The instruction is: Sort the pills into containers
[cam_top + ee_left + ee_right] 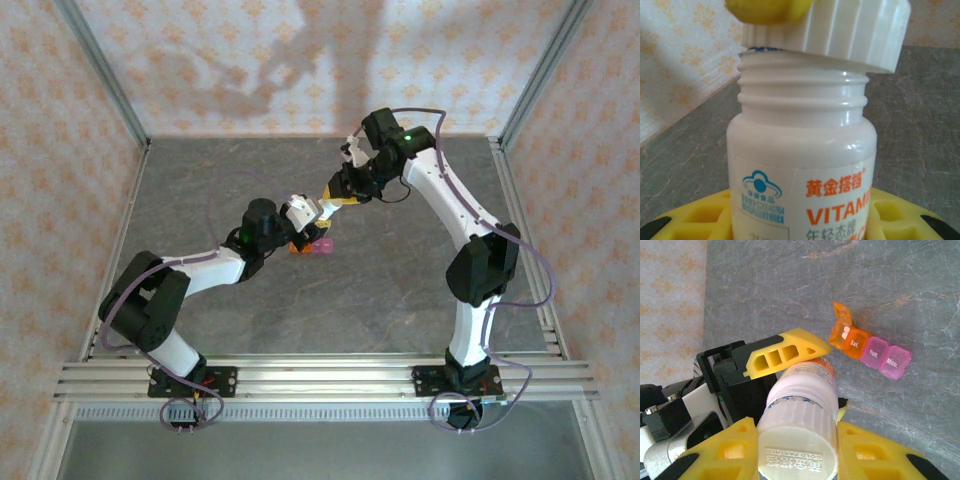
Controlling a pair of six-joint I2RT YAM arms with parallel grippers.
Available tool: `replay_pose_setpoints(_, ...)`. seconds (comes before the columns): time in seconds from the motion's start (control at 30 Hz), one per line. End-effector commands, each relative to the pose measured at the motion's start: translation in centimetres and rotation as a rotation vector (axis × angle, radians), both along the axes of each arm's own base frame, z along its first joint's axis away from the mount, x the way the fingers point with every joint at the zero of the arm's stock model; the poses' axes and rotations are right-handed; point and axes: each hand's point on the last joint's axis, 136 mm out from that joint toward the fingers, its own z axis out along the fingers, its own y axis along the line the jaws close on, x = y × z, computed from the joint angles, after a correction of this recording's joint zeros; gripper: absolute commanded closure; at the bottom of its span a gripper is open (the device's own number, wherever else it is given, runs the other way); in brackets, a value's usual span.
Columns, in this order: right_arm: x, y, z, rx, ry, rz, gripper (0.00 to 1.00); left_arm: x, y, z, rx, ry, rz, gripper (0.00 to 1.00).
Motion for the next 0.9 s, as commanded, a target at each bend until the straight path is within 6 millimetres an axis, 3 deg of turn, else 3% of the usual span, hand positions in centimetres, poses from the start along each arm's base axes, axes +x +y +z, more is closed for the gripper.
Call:
replay_pose_setpoints(0.0,0.5,-0.1,0.2,-0.011,-0.02,-0.007,0.72,-0.1,-0.7,3.0,-0.031,-0.089,-0.034,1.0)
replay_pose_setpoints(0.57,1.4,0.6,0.1,0.029,-0.009,-0.02,0.73,-0.8,-1.2,3.1,-0.021,-0.085,-0.063,1.0)
replay_pose_setpoints(0.87,0.8,0.3,-2.3,-0.023,0.077,0.02,0.72,-1.1,-1.6,3.6,0.02,-0.097,-0.102,1.0)
